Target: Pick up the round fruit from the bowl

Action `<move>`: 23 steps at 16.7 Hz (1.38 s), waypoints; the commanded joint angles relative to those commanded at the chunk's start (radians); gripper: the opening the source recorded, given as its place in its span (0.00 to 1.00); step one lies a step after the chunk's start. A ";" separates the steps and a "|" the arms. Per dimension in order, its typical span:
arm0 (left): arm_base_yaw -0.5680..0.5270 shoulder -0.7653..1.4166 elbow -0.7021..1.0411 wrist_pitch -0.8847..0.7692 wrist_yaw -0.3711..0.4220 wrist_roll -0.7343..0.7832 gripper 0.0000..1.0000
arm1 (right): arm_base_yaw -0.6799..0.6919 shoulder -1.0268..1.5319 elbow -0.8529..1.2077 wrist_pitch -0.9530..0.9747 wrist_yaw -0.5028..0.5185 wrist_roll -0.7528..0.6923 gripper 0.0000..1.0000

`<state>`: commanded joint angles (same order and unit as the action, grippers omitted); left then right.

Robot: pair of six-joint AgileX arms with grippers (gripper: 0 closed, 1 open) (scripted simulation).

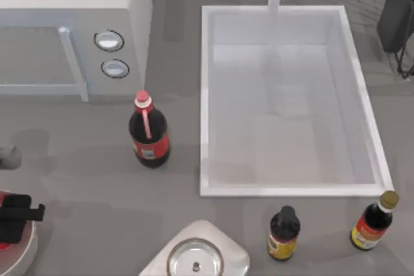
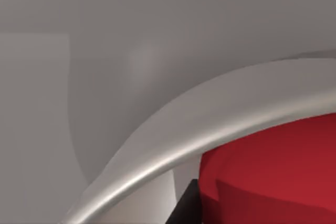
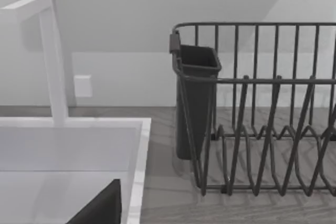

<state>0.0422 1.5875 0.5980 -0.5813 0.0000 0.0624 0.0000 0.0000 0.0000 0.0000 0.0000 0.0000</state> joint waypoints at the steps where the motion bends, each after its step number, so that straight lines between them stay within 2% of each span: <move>1: 0.000 0.000 0.000 0.000 0.000 0.000 1.00 | 0.000 0.000 0.000 0.000 0.000 0.000 1.00; 2: 0.000 0.000 0.000 0.000 0.000 0.000 1.00 | 0.000 0.000 0.000 0.000 0.000 0.000 1.00; 15: 0.000 0.000 0.000 0.000 0.000 0.000 0.02 | 0.000 0.000 0.000 0.000 0.000 0.000 1.00; 23: 0.000 0.000 0.000 0.000 0.000 0.000 0.00 | 0.000 0.000 0.000 0.000 0.000 0.000 1.00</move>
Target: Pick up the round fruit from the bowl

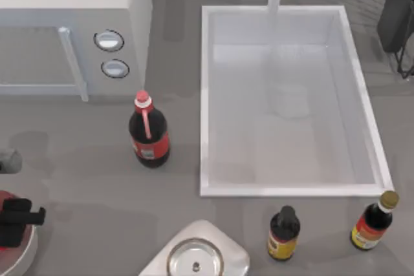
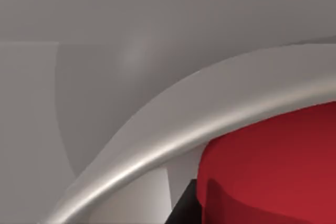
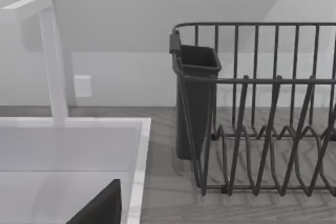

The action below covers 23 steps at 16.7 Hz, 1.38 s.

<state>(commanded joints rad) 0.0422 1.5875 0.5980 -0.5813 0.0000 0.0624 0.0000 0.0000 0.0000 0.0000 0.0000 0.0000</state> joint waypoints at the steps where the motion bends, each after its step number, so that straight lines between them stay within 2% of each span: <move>1: 0.003 -0.159 0.031 -0.141 -0.010 0.049 0.00 | 0.000 0.000 0.000 0.000 0.000 0.000 1.00; 4: 0.003 -0.154 0.066 -0.177 -0.010 0.049 0.00 | 0.000 0.000 0.000 0.000 0.000 0.000 1.00; 7: 0.000 -0.144 0.194 -0.308 -0.010 0.047 0.00 | 0.000 0.000 0.000 0.000 0.000 0.000 1.00; 14: -0.008 -0.153 0.738 -0.882 -0.011 0.039 0.00 | 0.000 0.000 0.000 0.000 0.000 0.000 1.00; 17: -0.012 -0.175 0.924 -1.072 -0.011 0.034 0.00 | 0.000 0.000 0.000 0.000 0.000 0.000 1.00; 20: -0.015 -0.194 1.020 -1.169 -0.011 0.031 0.00 | 0.000 0.000 0.000 0.000 0.000 0.000 1.00; 23: -0.015 -0.198 1.033 -1.182 -0.011 0.030 0.00 | 0.000 0.000 0.000 0.000 0.000 0.000 1.00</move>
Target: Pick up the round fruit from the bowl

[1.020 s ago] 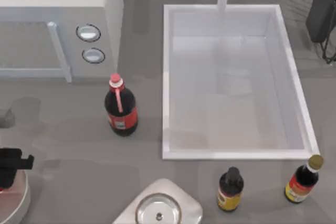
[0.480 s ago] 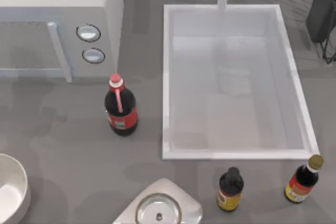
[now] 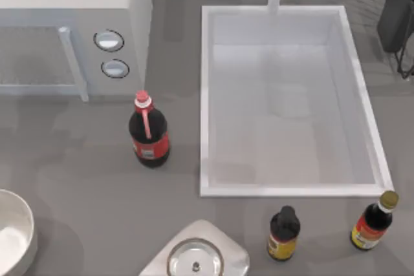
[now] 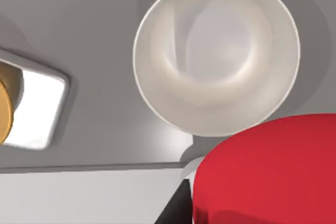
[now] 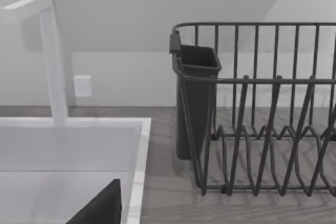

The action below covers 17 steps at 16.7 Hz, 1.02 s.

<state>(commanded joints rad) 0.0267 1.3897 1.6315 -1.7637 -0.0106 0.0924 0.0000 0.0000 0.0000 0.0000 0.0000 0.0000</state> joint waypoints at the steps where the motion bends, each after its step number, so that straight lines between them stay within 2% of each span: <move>1: 0.000 0.000 0.000 0.000 0.000 0.000 0.00 | 0.000 0.000 0.000 0.000 0.000 0.000 1.00; 4: -0.003 0.017 0.010 0.003 -0.001 -0.007 0.00 | 0.000 0.000 0.000 0.000 0.000 0.000 1.00; 7: -0.056 0.117 0.108 0.008 0.000 -0.065 0.00 | 0.000 0.000 0.000 0.000 0.000 0.000 1.00; 17: -0.411 0.840 0.676 0.081 0.022 -0.423 0.00 | 0.000 0.000 0.000 0.000 0.000 0.000 1.00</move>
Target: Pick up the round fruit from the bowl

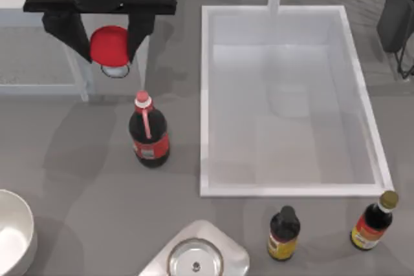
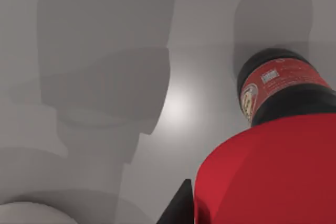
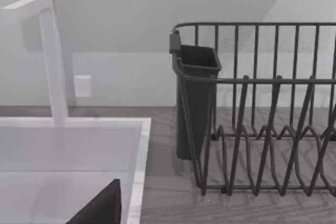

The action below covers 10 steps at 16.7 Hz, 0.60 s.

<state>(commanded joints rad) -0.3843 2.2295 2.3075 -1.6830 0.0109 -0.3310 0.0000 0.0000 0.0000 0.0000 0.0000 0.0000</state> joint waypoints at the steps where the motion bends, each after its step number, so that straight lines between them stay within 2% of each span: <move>1: -0.022 0.043 0.040 0.012 -0.001 -0.026 0.00 | 0.000 0.000 0.000 0.000 0.000 0.000 1.00; 4: -0.046 0.108 0.104 0.038 -0.006 -0.067 0.00 | 0.000 0.000 0.000 0.000 0.000 0.000 1.00; 10: -0.045 0.109 0.093 0.049 -0.008 -0.067 0.00 | 0.000 0.000 0.000 0.000 0.000 0.000 1.00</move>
<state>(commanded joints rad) -0.4293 2.3386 2.4002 -1.6339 0.0026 -0.3977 0.0000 0.0000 0.0000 0.0000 0.0000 0.0000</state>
